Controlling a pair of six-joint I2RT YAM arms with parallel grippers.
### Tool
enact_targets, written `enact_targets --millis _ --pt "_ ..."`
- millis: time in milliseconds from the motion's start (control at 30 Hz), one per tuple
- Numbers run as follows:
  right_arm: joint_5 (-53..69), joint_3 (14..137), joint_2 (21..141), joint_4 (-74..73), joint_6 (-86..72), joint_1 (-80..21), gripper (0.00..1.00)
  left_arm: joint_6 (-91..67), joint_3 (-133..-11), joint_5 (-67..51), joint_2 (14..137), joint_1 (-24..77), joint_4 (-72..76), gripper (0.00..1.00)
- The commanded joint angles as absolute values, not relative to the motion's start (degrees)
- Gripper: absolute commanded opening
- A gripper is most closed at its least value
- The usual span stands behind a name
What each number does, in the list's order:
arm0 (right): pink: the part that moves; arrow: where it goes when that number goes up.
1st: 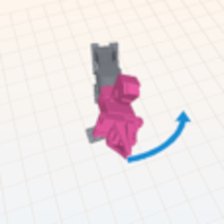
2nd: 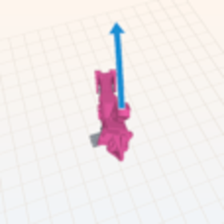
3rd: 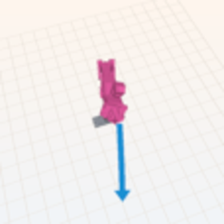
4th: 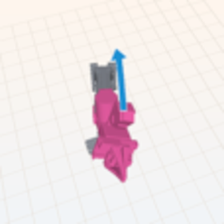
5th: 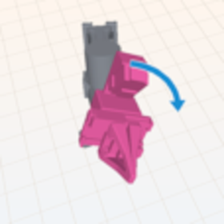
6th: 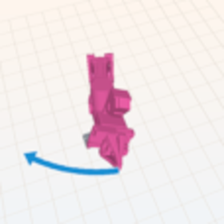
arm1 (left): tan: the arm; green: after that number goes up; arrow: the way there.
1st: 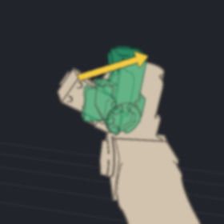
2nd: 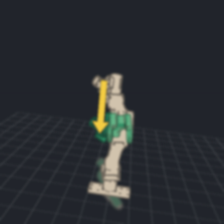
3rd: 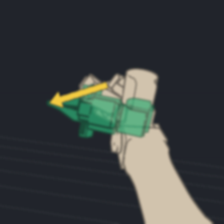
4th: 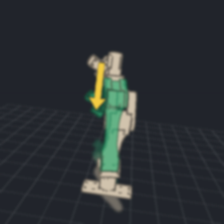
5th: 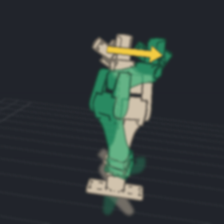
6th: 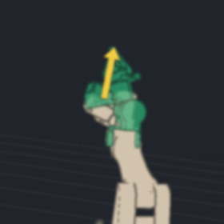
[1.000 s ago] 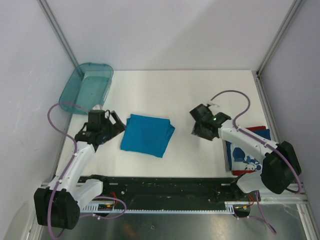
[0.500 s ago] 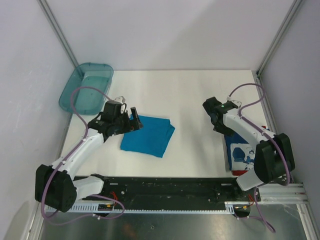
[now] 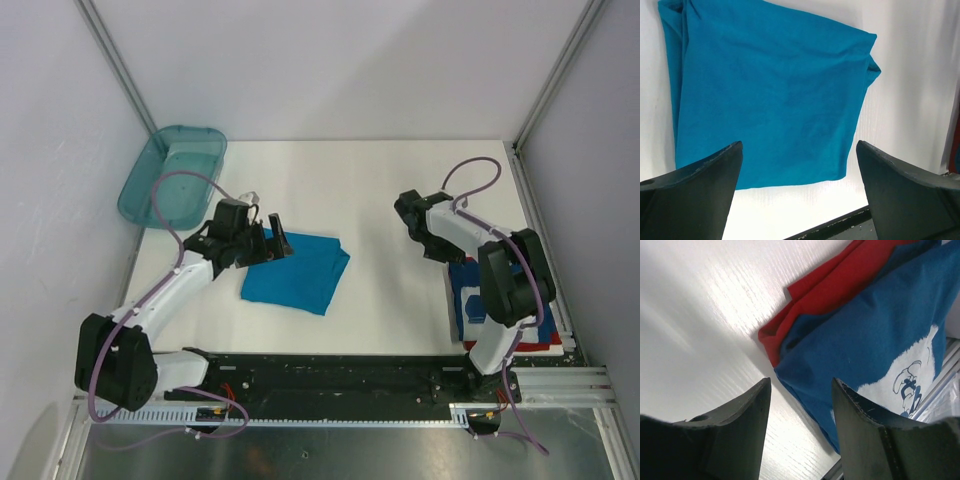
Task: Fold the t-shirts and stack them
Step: Put the neatly folded tshirt into the corner of the board with both arms
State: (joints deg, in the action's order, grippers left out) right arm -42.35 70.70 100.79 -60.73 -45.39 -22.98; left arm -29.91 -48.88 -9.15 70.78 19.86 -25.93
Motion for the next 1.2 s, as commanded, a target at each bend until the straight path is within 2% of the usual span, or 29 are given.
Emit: enact_targets --millis 0,233,833,1033,1167 --pt "-46.74 74.19 103.36 -60.35 -43.73 -22.75 0.57 -28.41 -49.99 -11.01 71.39 20.4 -23.52 1.0" --pt "-48.0 75.32 107.88 -60.0 -42.55 -23.13 0.61 -28.21 -49.5 -11.78 72.15 20.35 -22.97 0.99" --pt "-49.89 75.25 114.56 -59.2 -42.31 -22.14 0.61 -27.92 -48.45 -12.72 73.55 20.39 -22.06 0.99" --pt "-51.07 75.3 116.02 -60.07 -43.36 -21.91 0.56 -27.86 -48.22 -12.79 73.51 20.35 -21.88 0.99" --pt "-51.31 75.11 116.42 -60.31 -43.69 -21.51 0.46 -27.86 -48.02 -12.83 73.56 20.36 -21.86 0.99"
